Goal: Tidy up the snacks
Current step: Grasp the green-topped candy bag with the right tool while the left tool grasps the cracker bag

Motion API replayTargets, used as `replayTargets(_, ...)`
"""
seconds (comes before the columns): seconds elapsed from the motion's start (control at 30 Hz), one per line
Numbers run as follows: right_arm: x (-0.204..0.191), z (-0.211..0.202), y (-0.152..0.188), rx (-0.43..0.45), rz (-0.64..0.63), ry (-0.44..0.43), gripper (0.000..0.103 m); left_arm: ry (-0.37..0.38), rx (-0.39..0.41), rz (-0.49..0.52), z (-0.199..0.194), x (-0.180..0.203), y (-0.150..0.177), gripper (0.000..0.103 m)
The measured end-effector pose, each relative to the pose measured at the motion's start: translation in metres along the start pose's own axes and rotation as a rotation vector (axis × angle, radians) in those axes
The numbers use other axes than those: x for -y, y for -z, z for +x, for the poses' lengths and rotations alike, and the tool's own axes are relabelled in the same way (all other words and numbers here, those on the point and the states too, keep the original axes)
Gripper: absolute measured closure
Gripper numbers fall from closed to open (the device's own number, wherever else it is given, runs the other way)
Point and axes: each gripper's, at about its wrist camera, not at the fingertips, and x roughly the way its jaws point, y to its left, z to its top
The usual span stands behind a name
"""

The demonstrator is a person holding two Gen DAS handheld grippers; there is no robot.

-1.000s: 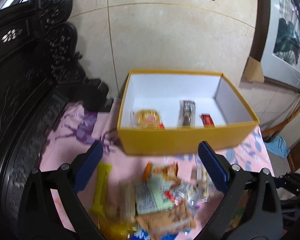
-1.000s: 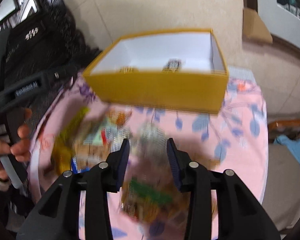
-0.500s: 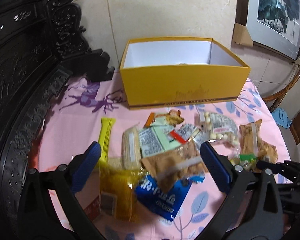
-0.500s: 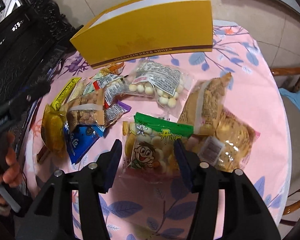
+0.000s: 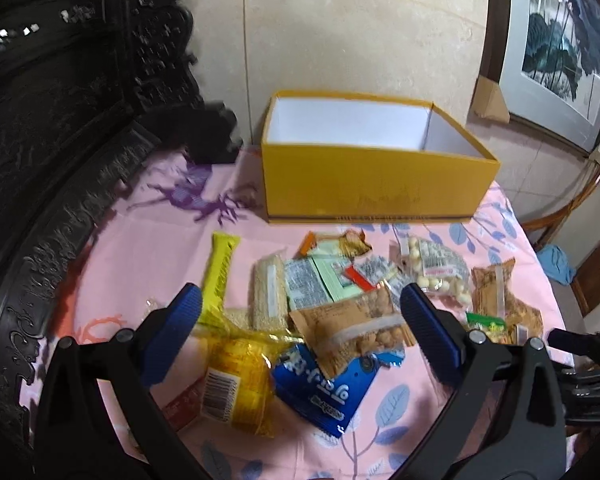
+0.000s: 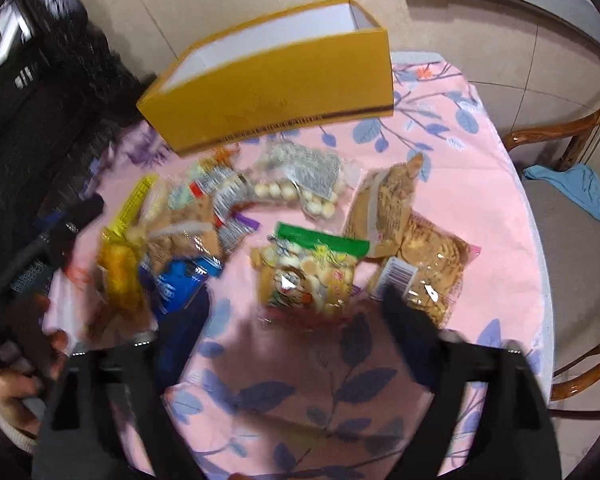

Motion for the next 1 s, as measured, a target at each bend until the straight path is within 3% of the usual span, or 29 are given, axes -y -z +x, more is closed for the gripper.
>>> replayTargets(0.07, 0.011, -0.002, -0.002, 0.008, 0.100, -0.088, 0.004, -0.024, 0.036, 0.015, -0.006, 0.003, -0.001, 0.002)
replayTargets(0.17, 0.025, 0.000, -0.002, 0.027, 0.254, -0.152, 0.001, 0.003, 0.002, 0.031, -0.004, 0.006, -0.002, 0.002)
replayTargets(0.23, 0.026, 0.001, 0.000, 0.055, 0.284, -0.115, 0.001, 0.000, -0.035, 0.017, 0.001, 0.004, -0.002, 0.002)
replayTargets(0.37, 0.010, 0.006, -0.002, 0.008, 0.169, 0.061, 0.001, -0.016, -0.065, -0.012, 0.009, -0.002, 0.001, 0.002)
replayTargets(0.43, 0.005, 0.012, -0.002, -0.023, 0.130, 0.102, 0.001, -0.012, -0.071, -0.010, 0.012, -0.005, 0.003, 0.002)
replayTargets(0.6, -0.009, 0.027, -0.003, -0.046, -0.004, 0.112, 0.001, 0.011, -0.077, 0.010, 0.017, -0.007, 0.006, 0.002)
replayTargets(0.9, -0.004, 0.056, 0.000, -0.108, 0.036, 0.082, 0.005, 0.069, -0.085, 0.087, 0.027, 0.002, 0.012, 0.002)
replayTargets(1.0, -0.008, 0.059, -0.001, -0.104, -0.014, 0.100, 0.022, 0.094, -0.087, 0.131, 0.029, 0.007, 0.015, 0.002)
